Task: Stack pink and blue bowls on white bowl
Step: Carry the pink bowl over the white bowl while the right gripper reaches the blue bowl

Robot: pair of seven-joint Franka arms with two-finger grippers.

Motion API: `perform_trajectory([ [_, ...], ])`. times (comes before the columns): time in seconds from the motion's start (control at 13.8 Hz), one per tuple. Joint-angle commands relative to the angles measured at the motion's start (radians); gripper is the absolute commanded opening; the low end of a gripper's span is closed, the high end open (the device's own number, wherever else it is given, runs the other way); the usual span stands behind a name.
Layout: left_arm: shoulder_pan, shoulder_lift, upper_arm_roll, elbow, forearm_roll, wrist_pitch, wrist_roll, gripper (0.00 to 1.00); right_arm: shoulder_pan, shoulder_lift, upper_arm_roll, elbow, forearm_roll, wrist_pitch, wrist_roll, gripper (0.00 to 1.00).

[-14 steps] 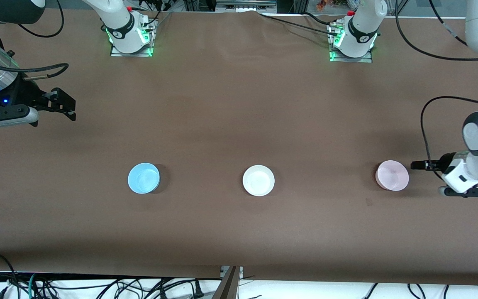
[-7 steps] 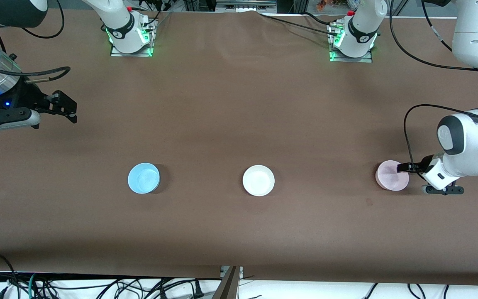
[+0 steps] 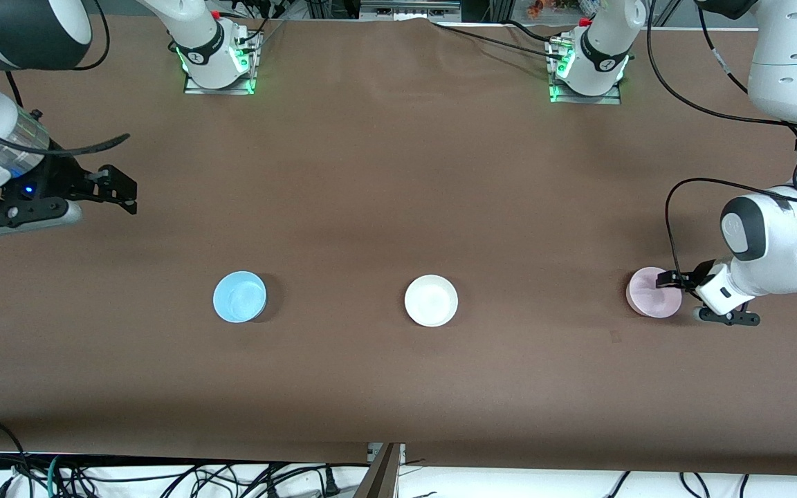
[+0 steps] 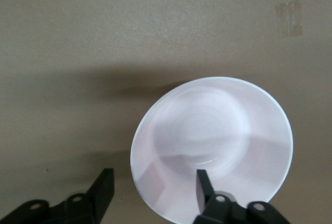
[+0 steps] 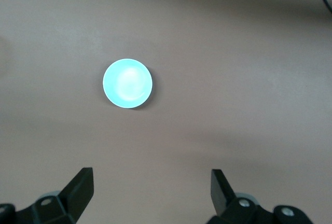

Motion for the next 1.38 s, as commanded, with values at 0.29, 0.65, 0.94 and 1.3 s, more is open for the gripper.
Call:
perform_trajectory([
  [0.29,0.011,-0.005,0.003,0.001,-0.021,0.009,0.053,0.18,-0.011,0.096,0.007,0.010,-0.016,0.003,0.001,1.00],
  [0.65,-0.007,-0.027,0.000,0.060,-0.030,-0.066,0.030,0.00,-0.034,0.159,0.002,0.005,0.004,0.012,-0.005,1.00],
  [0.94,-0.078,-0.027,-0.052,0.235,-0.072,-0.287,-0.097,0.00,-0.037,0.176,0.002,-0.050,0.050,0.082,0.001,1.00],
  [1.3,-0.199,-0.015,-0.217,0.283,-0.082,-0.255,-0.433,0.00,-0.029,0.334,0.008,-0.095,0.073,0.304,0.010,1.00],
])
